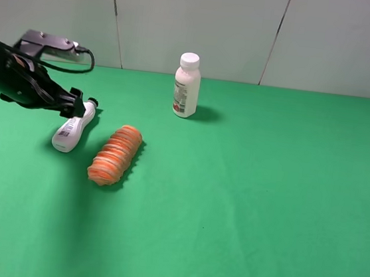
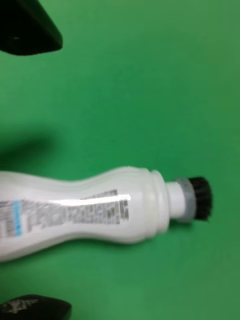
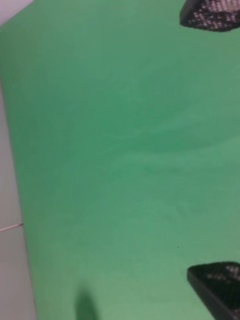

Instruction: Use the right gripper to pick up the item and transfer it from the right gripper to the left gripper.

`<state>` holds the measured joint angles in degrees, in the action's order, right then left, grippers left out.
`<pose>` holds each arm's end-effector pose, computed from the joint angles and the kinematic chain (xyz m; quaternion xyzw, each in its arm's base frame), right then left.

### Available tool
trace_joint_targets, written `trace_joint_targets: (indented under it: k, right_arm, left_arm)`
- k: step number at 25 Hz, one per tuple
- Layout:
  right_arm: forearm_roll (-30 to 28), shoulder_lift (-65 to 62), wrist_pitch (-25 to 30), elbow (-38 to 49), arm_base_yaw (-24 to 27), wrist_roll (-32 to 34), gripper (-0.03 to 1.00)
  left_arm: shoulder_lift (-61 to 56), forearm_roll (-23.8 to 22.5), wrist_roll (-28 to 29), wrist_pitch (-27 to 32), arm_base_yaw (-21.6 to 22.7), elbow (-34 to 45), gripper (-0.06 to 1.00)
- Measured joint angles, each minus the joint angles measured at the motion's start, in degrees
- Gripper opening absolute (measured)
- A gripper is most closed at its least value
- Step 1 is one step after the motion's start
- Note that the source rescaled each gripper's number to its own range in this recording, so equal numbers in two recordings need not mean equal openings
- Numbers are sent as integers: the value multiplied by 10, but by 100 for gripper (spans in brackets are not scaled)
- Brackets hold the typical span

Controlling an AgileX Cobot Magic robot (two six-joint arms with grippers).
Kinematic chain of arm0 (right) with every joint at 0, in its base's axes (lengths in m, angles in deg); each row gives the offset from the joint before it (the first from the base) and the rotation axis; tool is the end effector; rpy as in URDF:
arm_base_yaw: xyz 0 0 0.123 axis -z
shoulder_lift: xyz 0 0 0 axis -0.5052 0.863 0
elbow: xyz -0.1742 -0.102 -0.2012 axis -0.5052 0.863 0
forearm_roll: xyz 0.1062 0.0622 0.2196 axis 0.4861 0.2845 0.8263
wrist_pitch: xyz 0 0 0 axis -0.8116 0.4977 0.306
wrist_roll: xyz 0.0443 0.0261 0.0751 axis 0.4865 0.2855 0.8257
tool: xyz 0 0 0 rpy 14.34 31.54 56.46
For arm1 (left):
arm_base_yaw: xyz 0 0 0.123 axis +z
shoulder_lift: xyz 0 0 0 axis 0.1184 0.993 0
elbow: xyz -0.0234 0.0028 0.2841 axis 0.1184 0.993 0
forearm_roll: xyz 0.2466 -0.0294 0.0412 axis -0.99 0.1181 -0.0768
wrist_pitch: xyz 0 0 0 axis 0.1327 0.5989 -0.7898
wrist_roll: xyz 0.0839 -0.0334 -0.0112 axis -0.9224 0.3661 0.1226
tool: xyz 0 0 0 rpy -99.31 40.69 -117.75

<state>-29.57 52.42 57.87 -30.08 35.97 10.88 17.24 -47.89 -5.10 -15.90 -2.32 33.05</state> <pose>-0.0021 0.0048 0.2788 0.0409 0.8400 0.0026 0.5411 0.3080 -0.0498 0.1682 0.1109 0.9292 -0.0163 0.3523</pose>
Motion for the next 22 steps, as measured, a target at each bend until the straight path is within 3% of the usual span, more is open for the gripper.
trace_joint_targets:
  k: [11, 16, 22]
  right_arm:
    - [0, 0, 0, 0, 0, 0, 100]
    - [0, 0, 0, 0, 0, 0, 100]
    - [0, 0, 0, 0, 0, 0, 100]
  left_arm:
    - [-242, -8, 0, 154, 0, 0, 100]
    - [-357, -57, 21, 230, 0, 5, 100]
    - [-529, -103, 69, 254, 0, 78, 100]
